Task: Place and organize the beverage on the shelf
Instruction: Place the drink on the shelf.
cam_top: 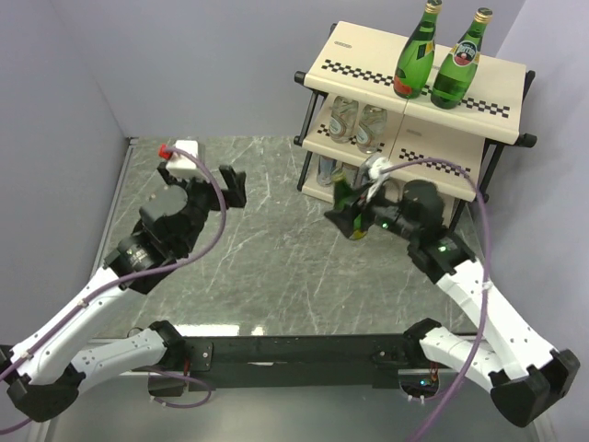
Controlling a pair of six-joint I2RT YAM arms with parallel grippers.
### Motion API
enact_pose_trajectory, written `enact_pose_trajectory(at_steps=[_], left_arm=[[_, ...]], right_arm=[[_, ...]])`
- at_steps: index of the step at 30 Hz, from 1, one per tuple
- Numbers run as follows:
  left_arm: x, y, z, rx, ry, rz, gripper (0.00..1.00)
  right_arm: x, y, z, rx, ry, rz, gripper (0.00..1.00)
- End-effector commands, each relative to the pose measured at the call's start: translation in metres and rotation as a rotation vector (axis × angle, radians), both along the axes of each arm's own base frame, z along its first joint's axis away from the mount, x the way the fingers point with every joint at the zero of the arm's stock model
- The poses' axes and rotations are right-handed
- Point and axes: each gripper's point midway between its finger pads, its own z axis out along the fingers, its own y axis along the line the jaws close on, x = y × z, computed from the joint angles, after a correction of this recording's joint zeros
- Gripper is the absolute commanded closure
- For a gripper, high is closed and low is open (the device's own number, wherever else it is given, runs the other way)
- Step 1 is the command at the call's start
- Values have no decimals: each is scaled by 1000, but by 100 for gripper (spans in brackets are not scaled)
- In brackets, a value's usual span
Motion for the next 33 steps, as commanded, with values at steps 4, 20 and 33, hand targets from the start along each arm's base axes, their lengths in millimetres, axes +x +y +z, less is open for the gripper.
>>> enact_pose_trajectory(at_steps=[4,20,33], left_arm=[[4,22,-68,203,-4,83,0],[-13,18,-109,308,31,-43,1],[-24,5,-102,275,11,-145,1]], right_arm=[[-10,-52,147,147,-246,-149,100],[-13,-174,282,172,-467,-681,100],[4,-233,337,203,-563,-901,100]])
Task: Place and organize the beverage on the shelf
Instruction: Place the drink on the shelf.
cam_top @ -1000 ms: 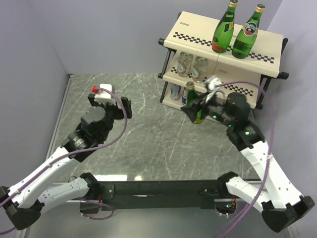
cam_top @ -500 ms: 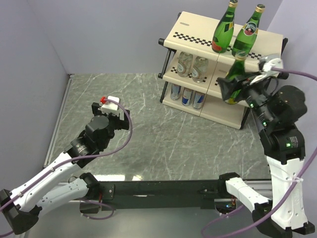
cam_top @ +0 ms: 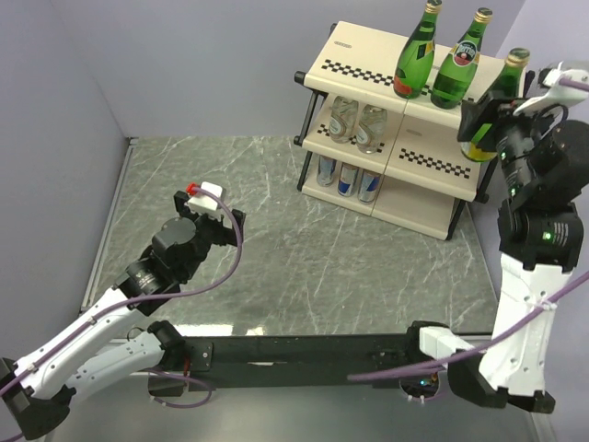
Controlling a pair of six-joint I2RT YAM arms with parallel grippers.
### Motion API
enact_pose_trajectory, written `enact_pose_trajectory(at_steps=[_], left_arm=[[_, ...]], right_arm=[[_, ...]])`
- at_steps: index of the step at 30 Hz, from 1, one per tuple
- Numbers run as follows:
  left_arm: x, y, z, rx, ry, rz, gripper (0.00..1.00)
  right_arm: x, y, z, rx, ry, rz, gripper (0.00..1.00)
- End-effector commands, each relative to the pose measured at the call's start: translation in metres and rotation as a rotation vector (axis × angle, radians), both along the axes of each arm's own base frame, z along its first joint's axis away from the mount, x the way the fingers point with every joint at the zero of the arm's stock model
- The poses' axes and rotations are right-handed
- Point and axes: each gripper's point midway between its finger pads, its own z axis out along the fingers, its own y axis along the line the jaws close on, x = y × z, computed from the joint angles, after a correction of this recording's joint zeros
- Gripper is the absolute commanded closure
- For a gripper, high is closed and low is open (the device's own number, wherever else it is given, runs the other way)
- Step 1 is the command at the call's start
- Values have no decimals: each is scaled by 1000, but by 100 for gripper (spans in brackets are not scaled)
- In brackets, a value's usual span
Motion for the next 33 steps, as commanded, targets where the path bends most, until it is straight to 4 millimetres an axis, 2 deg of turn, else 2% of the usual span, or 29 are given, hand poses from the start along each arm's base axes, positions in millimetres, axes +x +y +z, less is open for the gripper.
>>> enact_pose_trajectory(at_steps=[1,3,4,7,8,9,10,12,16,21,33], left_arm=[[-5,-6,11,-27,-33,-52,1],[-6,-7,12,-31,-34,-58,1],[-6,-9,12,-35,-33,-69,1],[-8,-11,13,-35,-31,-85,1],[-8,-11,14,-37,-33,-85,1],[-9,-11,16,-40,-36,-86,1],[-9,-11,17,-44,-40,-88,1],[-10,-11,17,-49,-41,-90,1],[-12,-11,19,-54,-49,-98,1],[-12,-11,19,-53,-48,-98,1],[-12,-9,19,-49,-53,-95,1]], right_arm=[[-14,-12,73,16,-234,-30,100],[-13,-19,83,16,-244,-42,100],[-3,-27,79,24,-220,-50,100],[9,-37,87,32,-216,-55,100],[3,-41,100,24,-242,-70,100],[6,-45,101,29,-239,-76,100],[19,-52,95,45,-210,-80,100],[22,-59,99,47,-216,-91,100],[40,-72,93,64,-203,-102,100],[62,-79,89,65,-194,-86,100],[94,-93,88,39,-231,-84,100]])
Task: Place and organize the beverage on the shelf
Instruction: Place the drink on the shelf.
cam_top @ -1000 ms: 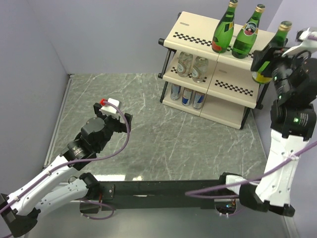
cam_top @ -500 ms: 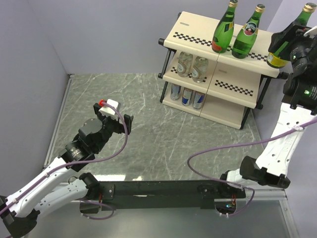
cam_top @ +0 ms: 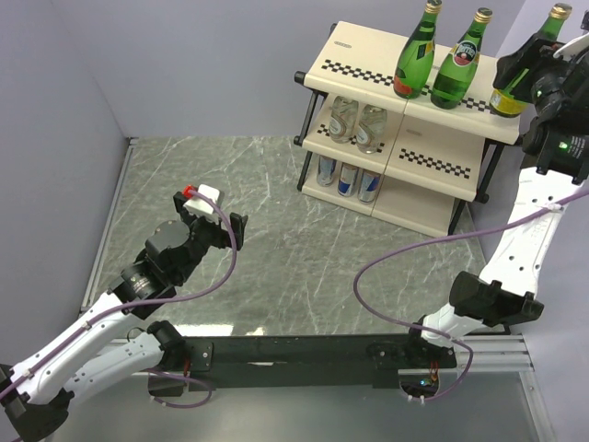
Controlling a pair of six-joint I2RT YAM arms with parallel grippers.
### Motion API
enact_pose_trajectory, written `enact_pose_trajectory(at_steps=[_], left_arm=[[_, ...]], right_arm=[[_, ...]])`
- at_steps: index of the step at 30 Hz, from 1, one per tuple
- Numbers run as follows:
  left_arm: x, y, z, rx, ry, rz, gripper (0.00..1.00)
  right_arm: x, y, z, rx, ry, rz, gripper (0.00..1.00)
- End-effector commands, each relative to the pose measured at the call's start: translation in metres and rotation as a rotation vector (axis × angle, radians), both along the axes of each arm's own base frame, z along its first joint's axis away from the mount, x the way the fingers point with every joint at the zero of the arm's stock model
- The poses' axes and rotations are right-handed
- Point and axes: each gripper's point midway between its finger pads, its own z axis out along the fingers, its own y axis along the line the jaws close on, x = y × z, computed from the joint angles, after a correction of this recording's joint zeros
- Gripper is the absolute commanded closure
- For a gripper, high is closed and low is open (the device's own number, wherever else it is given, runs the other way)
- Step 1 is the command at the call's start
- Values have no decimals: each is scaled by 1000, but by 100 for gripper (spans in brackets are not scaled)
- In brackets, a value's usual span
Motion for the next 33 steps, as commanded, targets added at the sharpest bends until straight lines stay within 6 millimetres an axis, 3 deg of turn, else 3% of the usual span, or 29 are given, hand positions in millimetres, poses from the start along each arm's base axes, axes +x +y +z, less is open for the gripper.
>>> enact_pose_trajectory(at_steps=[1,4,5,6,7,13,23,24,33], left_arm=[[-2,-1,9,-11,-30,-16,1],[-2,-1,9,-10,-30,-14,1],[-1,-1,10,-13,-33,-13,1],[-1,-1,9,-11,-32,-13,0],[-2,-1,9,-11,-32,-13,0],[-2,-2,8,-8,-31,-21,0],[-1,-2,7,-4,-30,-18,1],[-1,-2,7,-4,-30,-18,1],[-2,-1,9,-8,-36,-21,1]], right_arm=[[-22,10,90,-127,-303,11,100],[-19,10,91,-138,-330,17,100],[-13,8,81,-131,-314,20,100],[-18,11,89,-149,-353,25,100],[-11,8,78,-140,-337,25,100],[-12,10,77,-165,-367,30,100],[-2,13,55,-163,-355,61,100],[-7,16,62,-171,-386,64,100],[-7,30,59,-166,-390,94,100]])
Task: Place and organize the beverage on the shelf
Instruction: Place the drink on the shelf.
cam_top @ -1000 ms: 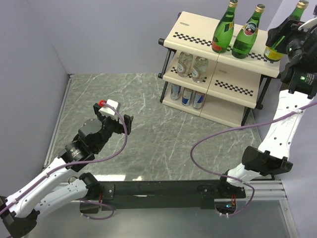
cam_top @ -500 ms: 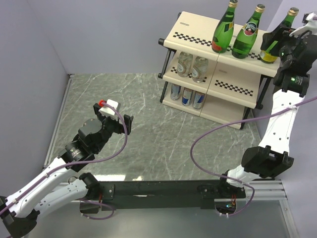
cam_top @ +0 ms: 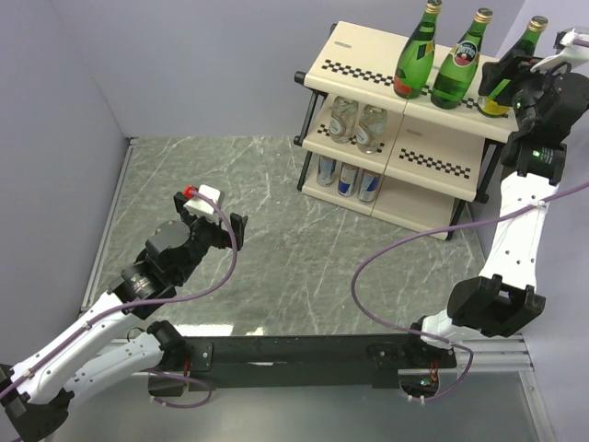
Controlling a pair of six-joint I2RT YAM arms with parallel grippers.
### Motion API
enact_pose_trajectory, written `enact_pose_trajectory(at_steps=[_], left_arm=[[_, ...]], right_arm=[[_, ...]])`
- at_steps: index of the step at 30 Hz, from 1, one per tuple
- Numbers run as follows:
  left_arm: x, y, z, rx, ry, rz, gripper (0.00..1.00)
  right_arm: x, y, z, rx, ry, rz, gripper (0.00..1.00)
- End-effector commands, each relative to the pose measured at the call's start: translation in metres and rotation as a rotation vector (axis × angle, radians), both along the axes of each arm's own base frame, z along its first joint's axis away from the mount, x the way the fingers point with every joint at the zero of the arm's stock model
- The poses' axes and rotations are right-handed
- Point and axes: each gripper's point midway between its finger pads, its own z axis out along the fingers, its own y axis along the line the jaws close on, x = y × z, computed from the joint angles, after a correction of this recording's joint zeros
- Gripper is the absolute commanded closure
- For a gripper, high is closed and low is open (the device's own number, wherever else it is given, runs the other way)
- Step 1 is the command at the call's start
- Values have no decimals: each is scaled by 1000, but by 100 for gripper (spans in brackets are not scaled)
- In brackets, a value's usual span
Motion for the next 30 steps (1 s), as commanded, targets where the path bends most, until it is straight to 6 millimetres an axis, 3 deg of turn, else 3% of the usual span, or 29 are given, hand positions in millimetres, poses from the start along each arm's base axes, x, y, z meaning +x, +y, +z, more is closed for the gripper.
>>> enact_pose_trajectory(at_steps=[1,8,11,19,22,27,30], left_arm=[[-2,-2,10,-13,-36,-22,1],[-3,-2,11,-16,-38,-25,1],[-3,-2,11,-15,-37,-27,1],[-3,-2,11,-16,-38,-25,1],[-3,-2,10,-14,-36,-25,1],[-3,-2,10,-12,-37,-24,1],[-3,-2,9,-11,-36,-22,1]], right_arm=[[-43,28,84,-94,-256,31,100],[-53,34,85,-99,-260,34,100],[-55,34,84,-104,-254,32,93],[-51,31,77,-88,-237,20,53],[-50,29,76,-90,-236,13,53],[-43,27,75,-93,-226,12,64],[-40,25,76,-86,-222,11,64]])
